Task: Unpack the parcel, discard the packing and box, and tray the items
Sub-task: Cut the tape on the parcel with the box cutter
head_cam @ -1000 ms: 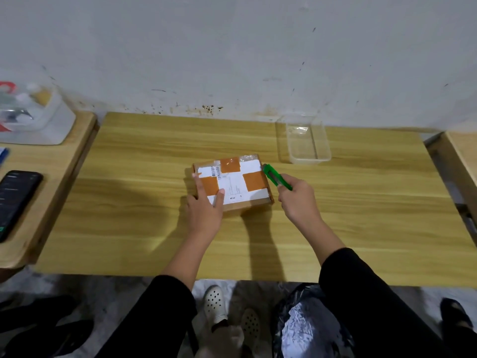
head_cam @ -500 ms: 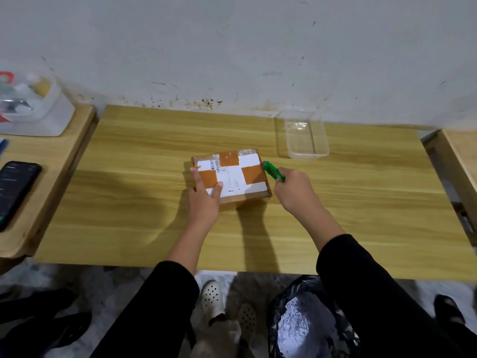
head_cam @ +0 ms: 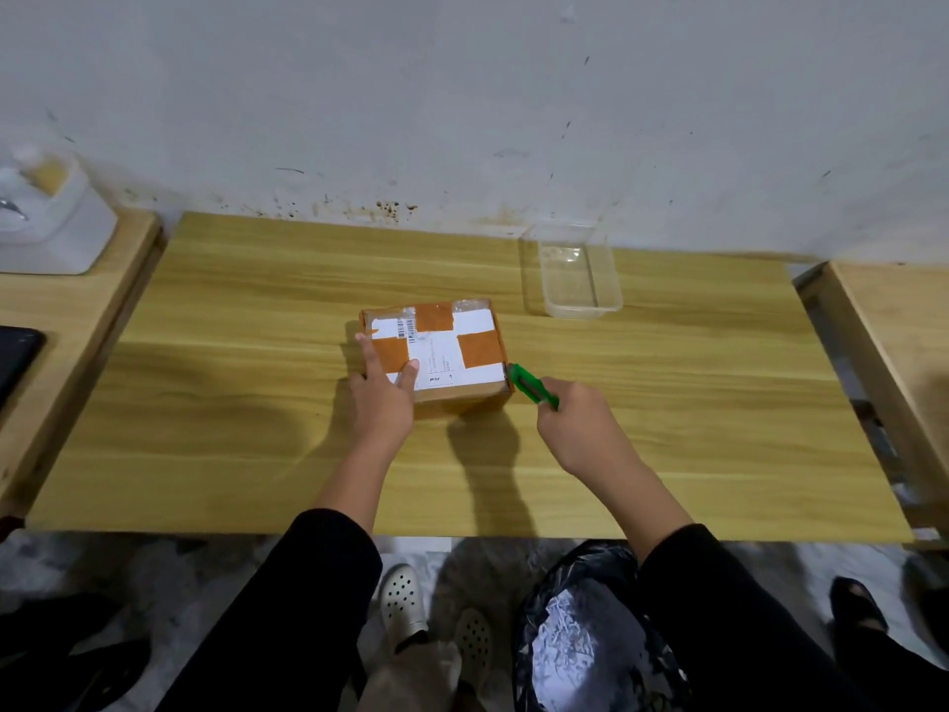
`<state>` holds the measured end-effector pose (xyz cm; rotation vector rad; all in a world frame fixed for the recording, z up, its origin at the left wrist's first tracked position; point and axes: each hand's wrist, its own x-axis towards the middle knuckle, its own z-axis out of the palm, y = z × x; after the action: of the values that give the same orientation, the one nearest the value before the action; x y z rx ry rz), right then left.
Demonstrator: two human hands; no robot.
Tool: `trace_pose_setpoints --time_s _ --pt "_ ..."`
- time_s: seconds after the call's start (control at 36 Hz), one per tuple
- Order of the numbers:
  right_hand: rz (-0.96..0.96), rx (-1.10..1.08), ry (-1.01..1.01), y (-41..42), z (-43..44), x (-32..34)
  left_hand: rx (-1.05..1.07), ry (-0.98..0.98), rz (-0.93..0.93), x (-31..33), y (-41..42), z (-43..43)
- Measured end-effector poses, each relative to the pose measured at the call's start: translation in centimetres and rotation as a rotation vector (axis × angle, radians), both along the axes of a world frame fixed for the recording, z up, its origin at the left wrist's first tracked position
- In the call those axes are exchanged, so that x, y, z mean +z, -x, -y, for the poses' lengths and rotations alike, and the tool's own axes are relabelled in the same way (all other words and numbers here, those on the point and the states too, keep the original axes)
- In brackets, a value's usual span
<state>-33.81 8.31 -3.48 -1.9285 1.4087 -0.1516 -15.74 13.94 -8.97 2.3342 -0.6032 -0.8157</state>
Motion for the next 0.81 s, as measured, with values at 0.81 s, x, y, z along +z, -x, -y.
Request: trace_pose_setpoints --time_s 0.81 --pt "0.591 -0.33 -0.343 -2.7 3.5 -4.9 -0.213 0.059 0.056 -1.7 -5.7 0.6"
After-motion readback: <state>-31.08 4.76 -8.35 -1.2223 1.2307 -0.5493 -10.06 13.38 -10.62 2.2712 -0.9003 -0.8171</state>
